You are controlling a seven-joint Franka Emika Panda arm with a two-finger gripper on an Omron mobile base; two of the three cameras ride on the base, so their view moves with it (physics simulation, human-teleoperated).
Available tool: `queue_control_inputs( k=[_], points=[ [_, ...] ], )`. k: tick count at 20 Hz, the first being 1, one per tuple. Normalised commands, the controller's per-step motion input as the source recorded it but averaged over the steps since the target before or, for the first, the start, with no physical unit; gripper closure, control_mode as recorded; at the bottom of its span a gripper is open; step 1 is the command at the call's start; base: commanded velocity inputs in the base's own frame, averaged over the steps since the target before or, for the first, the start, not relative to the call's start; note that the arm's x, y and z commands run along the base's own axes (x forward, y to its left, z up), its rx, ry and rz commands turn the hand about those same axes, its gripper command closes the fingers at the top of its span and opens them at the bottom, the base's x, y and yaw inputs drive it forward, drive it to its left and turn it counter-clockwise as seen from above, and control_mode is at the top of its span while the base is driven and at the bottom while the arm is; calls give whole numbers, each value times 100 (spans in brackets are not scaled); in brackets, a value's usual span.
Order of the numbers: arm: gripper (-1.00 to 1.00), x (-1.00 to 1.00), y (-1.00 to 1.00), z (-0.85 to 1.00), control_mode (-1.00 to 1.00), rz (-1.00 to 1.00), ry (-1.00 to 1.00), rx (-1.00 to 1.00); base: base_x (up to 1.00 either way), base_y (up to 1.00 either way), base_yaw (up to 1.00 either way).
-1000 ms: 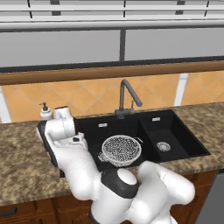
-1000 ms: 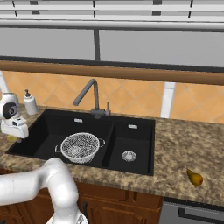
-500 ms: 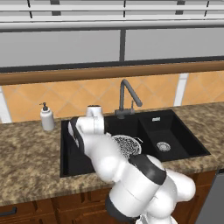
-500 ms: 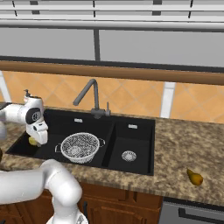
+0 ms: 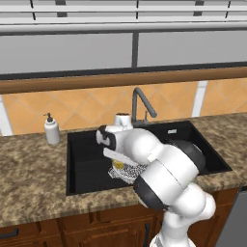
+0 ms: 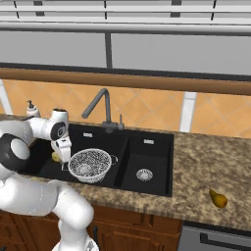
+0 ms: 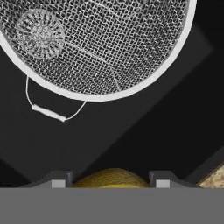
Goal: Put the colander in the sink, put the kiwi, pear in the colander, and turn on the sink faucet and pour water over the colander.
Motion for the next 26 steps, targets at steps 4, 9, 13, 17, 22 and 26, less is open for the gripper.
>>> queue_control_inputs(
  k=[4, 9, 13, 17, 22, 26],
  points=[
    [100, 6, -38, -48, -100, -3, 0, -3, 0, 0, 0],
    [100, 0, -21, -33, -100, 0, -8, -7, 0, 0, 0],
    [100, 0, -25, 0, -100, 0, -6, -3, 0, 0, 0],
    [100, 3, -9, -27, -100, 0, -5, -5, 0, 0, 0],
    [100, 20, -4, -34, -100, 0, 0, -2, 0, 0, 0],
    [100, 28, -15, 0, -100, 0, 0, 0, 0, 0, 0]
  ],
)
